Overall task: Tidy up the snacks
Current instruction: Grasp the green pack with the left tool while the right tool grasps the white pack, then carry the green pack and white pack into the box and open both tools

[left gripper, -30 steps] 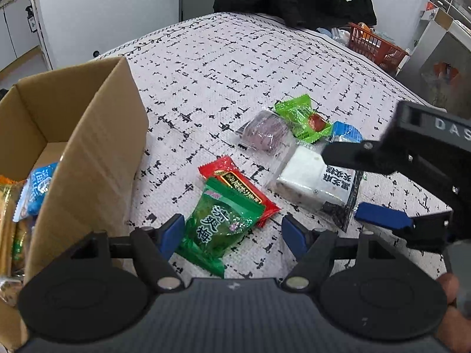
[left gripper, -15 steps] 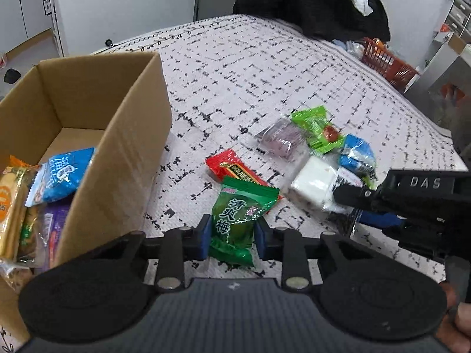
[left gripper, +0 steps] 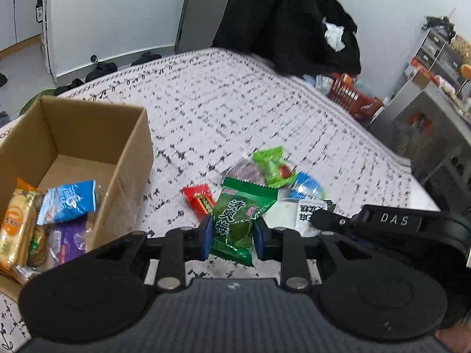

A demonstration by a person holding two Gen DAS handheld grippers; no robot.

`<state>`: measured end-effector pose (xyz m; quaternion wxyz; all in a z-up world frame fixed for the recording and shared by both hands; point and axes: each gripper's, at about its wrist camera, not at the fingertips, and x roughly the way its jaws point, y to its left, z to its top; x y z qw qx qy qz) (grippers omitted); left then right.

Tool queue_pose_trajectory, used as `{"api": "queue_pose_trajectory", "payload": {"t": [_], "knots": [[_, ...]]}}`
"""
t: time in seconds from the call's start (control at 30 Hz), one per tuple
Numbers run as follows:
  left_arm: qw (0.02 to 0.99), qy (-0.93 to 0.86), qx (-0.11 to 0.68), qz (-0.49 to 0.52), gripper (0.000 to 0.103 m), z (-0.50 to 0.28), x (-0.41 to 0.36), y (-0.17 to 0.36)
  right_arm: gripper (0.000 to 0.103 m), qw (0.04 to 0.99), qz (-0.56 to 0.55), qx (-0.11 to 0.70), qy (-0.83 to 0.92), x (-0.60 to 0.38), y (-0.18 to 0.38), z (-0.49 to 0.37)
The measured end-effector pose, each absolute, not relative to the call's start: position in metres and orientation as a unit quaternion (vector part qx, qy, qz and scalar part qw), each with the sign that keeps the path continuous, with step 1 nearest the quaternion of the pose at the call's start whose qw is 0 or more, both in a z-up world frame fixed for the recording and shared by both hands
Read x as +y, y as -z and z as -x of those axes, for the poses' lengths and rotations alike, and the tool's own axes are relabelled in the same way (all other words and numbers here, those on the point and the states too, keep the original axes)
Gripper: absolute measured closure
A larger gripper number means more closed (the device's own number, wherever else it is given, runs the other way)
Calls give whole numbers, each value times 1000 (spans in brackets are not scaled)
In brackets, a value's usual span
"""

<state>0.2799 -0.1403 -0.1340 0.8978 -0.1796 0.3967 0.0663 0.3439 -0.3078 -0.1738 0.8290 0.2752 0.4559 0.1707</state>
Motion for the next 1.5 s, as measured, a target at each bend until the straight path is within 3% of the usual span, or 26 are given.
{"api": "queue_pose_trajectory", "payload": {"t": [0.67, 1.5], "knots": [[912, -108, 331, 217, 76, -254, -74, 77, 93, 845, -245, 420, -221, -246, 105, -323], [878, -138, 338, 310, 76, -236, 33, 99, 93, 851, -194, 428, -235, -136, 90, -313]]}}
